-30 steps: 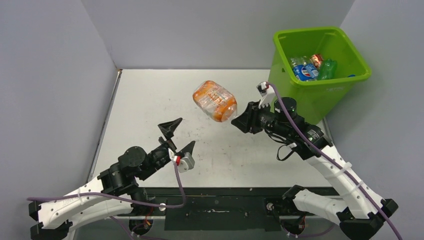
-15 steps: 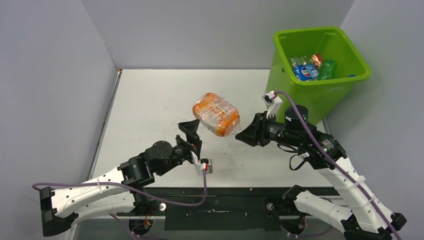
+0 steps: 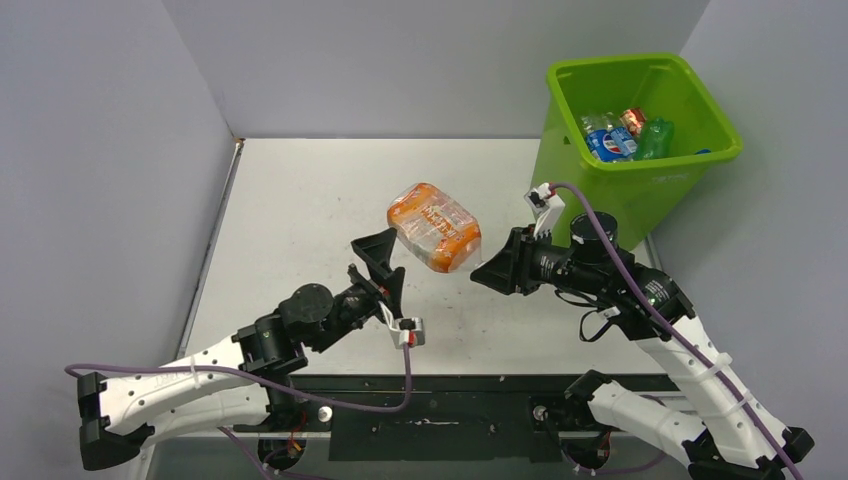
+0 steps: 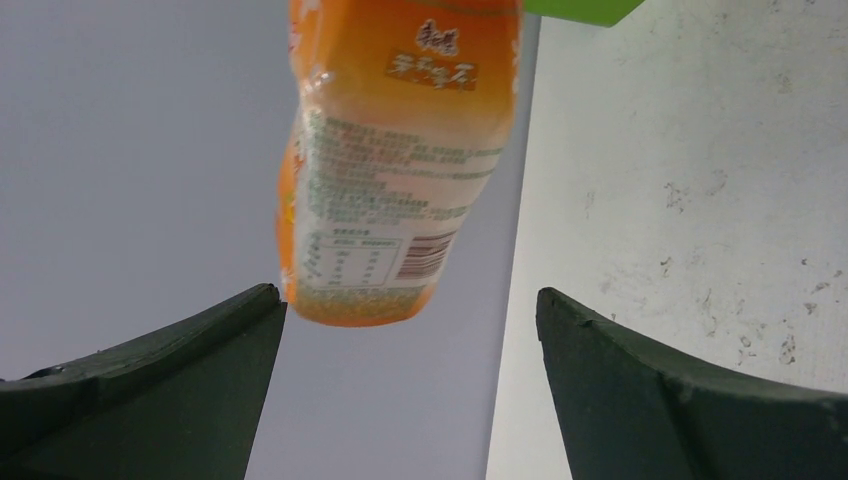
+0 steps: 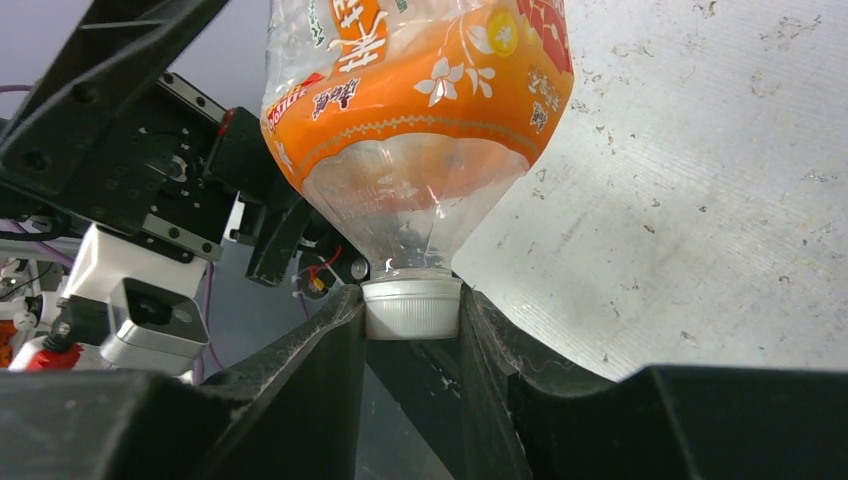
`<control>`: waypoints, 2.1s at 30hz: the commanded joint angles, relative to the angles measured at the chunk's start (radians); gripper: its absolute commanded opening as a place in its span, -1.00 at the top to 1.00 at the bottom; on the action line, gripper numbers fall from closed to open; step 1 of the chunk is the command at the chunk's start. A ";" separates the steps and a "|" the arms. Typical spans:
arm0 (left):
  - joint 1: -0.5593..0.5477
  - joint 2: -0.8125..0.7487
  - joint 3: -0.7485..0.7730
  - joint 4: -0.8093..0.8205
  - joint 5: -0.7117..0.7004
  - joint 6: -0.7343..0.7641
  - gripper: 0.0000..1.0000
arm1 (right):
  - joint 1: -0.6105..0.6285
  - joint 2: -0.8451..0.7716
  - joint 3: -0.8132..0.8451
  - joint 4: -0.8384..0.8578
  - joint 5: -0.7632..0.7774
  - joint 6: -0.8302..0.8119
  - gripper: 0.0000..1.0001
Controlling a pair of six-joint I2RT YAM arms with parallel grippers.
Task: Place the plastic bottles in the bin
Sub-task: Pick up the plastic bottle from the corner of the board.
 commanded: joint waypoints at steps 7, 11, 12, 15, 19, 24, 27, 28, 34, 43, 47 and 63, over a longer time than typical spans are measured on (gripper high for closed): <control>-0.004 -0.070 0.059 -0.013 -0.020 0.048 -0.92 | 0.010 -0.007 0.006 0.096 -0.047 0.074 0.89; -0.002 -0.014 0.077 -0.006 -0.014 0.091 -0.92 | 0.012 0.027 0.022 0.091 -0.096 0.086 0.89; 0.001 0.000 0.085 -0.002 -0.011 0.102 -0.93 | 0.013 0.033 0.028 0.089 -0.104 0.087 0.89; 0.012 0.042 0.110 0.015 -0.017 0.140 -0.92 | 0.019 0.055 0.050 0.067 -0.124 0.083 0.89; 0.016 0.079 0.128 0.051 -0.039 0.183 -0.98 | 0.022 0.070 0.080 0.011 -0.121 0.058 0.89; 0.016 0.098 0.106 0.093 -0.074 0.211 -0.41 | 0.023 0.076 0.122 -0.017 -0.112 0.045 0.89; 0.016 0.096 0.087 0.109 -0.075 0.204 -0.08 | 0.023 0.082 0.141 -0.016 -0.115 0.045 0.89; 0.016 0.096 0.085 0.111 -0.075 0.195 -0.01 | 0.022 0.085 0.149 -0.016 -0.116 0.043 0.89; 0.012 0.071 0.064 0.145 -0.065 0.089 0.20 | 0.023 0.103 0.236 -0.015 -0.109 0.017 -0.37; -0.009 0.020 0.100 0.005 0.099 -0.659 0.40 | 0.023 -0.084 0.176 0.226 0.185 0.008 -0.79; -0.007 0.053 0.133 -0.005 0.236 -1.044 0.48 | 0.023 -0.126 0.119 0.292 0.283 -0.030 -0.79; 0.021 0.214 0.240 0.063 0.400 -1.573 0.57 | 0.023 0.011 0.125 0.325 0.135 -0.095 -0.91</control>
